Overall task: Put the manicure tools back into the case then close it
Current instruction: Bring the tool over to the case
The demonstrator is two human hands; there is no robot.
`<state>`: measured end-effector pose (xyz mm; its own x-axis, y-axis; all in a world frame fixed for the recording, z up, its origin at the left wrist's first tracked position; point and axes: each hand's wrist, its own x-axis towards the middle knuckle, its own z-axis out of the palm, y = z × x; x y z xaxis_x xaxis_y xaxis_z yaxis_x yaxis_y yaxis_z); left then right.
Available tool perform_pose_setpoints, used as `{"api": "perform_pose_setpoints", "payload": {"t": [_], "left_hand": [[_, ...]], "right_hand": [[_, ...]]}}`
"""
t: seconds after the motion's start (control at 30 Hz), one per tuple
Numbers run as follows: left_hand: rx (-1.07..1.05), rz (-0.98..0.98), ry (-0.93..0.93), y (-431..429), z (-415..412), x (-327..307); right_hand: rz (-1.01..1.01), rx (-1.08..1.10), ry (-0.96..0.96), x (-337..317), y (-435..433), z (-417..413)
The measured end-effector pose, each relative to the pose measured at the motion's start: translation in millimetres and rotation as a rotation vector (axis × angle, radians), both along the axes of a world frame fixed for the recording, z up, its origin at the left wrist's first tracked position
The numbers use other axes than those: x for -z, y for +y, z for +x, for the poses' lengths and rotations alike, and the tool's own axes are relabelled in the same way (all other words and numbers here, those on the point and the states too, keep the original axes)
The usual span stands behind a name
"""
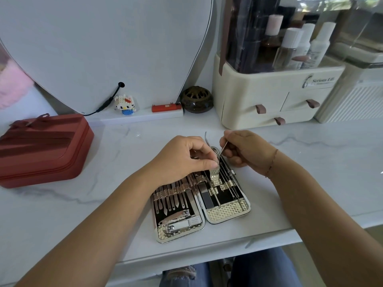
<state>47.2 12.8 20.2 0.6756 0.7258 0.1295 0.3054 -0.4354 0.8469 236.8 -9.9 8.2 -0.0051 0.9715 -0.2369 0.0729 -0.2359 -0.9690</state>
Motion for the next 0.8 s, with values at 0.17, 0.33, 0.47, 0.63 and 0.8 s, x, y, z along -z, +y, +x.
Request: {"api": "perform_pose_setpoints", "payload": {"t": [0.17, 0.33, 0.47, 0.63, 0.8], "left_hand": [[-0.032, 0.017, -0.001, 0.5, 0.6, 0.9], [-0.114, 0.039, 0.089, 3.1, 0.9, 2.5], [-0.128, 0.032, 0.125, 4.8, 0.2, 4.0], [-0.142, 0.016, 0.126, 6.2, -1.0, 2.9], [-0.159, 0.045, 0.133, 5.0, 1.4, 4.0]], "right_hand": [[-0.023, -0.038, -0.046, -1.3, 4.0, -5.2], [-0.059, -0.165, -0.098, -6.4, 3.7, -2.3], [-0.033, -0.159, -0.241, -5.9, 4.7, -8.6], [0.114, -0.051, -0.360, 0.8, -1.0, -11.1], [0.227, -0.056, -0.487, 1.6, -7.6, -9.8]]}}
